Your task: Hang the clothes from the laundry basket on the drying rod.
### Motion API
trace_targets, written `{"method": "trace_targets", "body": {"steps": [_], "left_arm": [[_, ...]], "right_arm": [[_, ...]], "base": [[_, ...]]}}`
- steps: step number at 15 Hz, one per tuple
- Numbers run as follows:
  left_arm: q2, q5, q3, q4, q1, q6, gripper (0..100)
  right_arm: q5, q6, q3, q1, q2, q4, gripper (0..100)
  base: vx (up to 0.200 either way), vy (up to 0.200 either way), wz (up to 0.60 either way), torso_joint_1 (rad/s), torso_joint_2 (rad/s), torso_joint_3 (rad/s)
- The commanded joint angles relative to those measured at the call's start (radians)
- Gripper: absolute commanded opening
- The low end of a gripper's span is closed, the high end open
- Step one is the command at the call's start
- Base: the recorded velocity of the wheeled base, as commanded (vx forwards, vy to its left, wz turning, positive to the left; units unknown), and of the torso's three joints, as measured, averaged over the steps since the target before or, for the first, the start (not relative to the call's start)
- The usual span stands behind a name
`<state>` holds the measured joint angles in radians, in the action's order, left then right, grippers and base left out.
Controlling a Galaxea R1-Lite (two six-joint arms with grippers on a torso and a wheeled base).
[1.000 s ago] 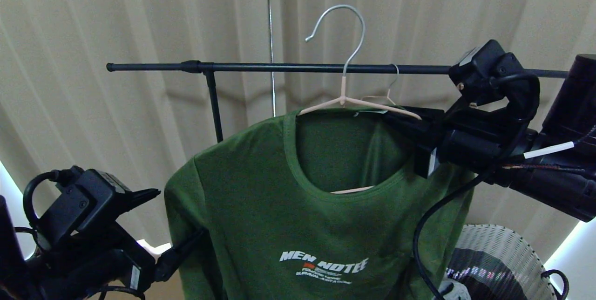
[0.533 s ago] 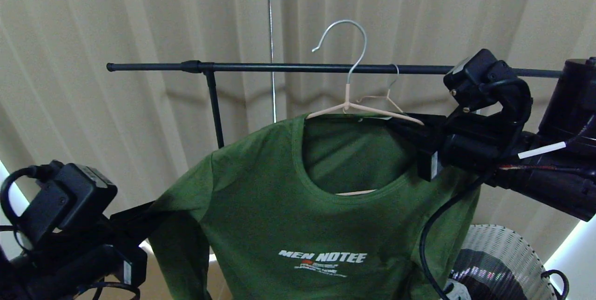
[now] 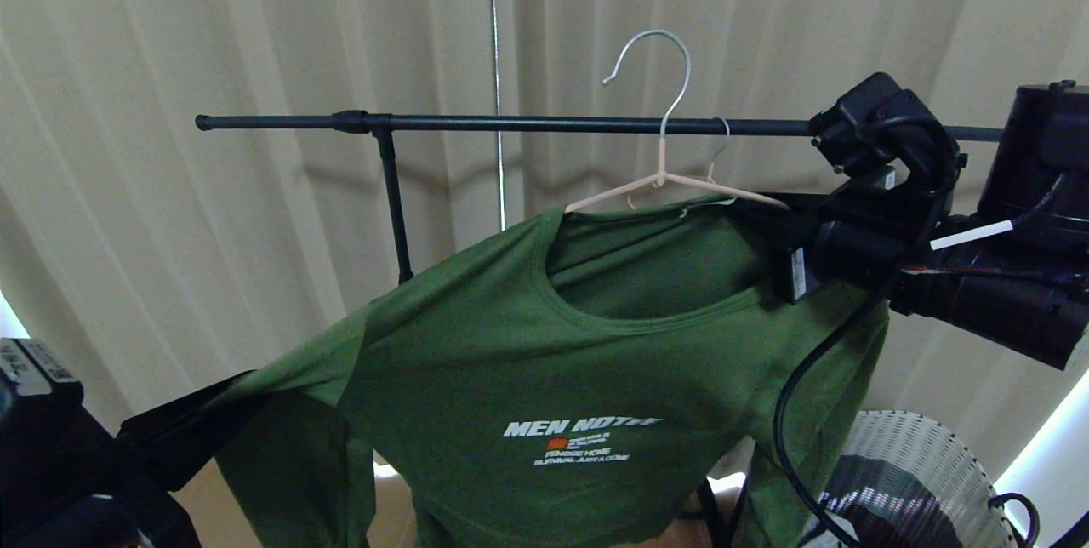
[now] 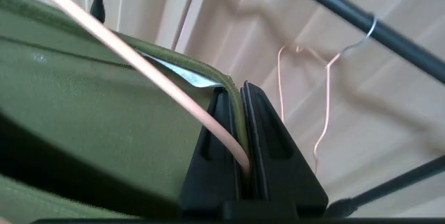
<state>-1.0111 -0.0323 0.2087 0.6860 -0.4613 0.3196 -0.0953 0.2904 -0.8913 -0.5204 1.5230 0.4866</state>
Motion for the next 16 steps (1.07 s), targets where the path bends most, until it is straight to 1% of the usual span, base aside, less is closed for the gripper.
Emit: {"method": "trace_targets", "body": {"steps": [1, 3, 4, 5, 8, 12, 13, 14, 15, 16], "left_arm": [[-0.024, -0.004, -0.025, -0.002, -0.004, -0.001, 0], [-0.061, -0.009, -0.032, -0.002, -0.002, -0.001, 0], [-0.072, -0.011, -0.029, -0.002, -0.002, -0.002, 0], [-0.069, -0.011, -0.028, -0.002, 0.001, -0.005, 100], [-0.054, -0.011, -0.037, -0.002, 0.004, -0.007, 100], [0.032, -0.008, -0.058, 0.0, 0.01, -0.022, 100], [0.08, -0.009, -0.092, 0.001, 0.036, -0.022, 100], [0.124, -0.009, -0.114, 0.0, 0.058, -0.02, 100], [0.184, -0.008, -0.137, -0.002, 0.087, -0.019, 100], [0.213, -0.008, -0.149, -0.002, 0.105, -0.019, 100]], "right_arm": [[-0.001, -0.008, -0.011, -0.001, 0.006, 0.003, 0], [-0.001, -0.037, -0.028, -0.006, 0.008, 0.0, 0], [-0.003, -0.047, -0.034, -0.023, 0.008, -0.006, 0], [-0.003, -0.047, -0.031, -0.024, 0.008, -0.008, 0], [-0.004, -0.047, -0.031, -0.023, 0.008, -0.011, 0], [-0.072, -0.048, -0.031, -0.024, 0.011, -0.103, 0], [-0.121, -0.051, -0.023, -0.032, 0.025, -0.132, 0], [-0.147, -0.056, -0.017, -0.043, 0.034, -0.135, 0], [-0.188, -0.06, -0.018, -0.046, 0.051, -0.135, 0], [-0.213, -0.06, -0.018, -0.046, 0.065, -0.134, 0]], "base": [[0.0, 0.0, 0.0, 0.0, 0.0, 0.0], [0.0, 0.0, 0.0, 0.0, 0.0, 0.0], [0.0, 0.0, 0.0, 0.0, 0.0, 0.0], [0.0, 0.0, 0.0, 0.0, 0.0, 0.0], [0.0, 0.0, 0.0, 0.0, 0.0, 0.0], [0.0, 0.0, 0.0, 0.0, 0.0, 0.0], [0.0, 0.0, 0.0, 0.0, 0.0, 0.0], [0.0, 0.0, 0.0, 0.0, 0.0, 0.0], [0.0, 0.0, 0.0, 0.0, 0.0, 0.0], [0.0, 0.0, 0.0, 0.0, 0.0, 0.0]]}}
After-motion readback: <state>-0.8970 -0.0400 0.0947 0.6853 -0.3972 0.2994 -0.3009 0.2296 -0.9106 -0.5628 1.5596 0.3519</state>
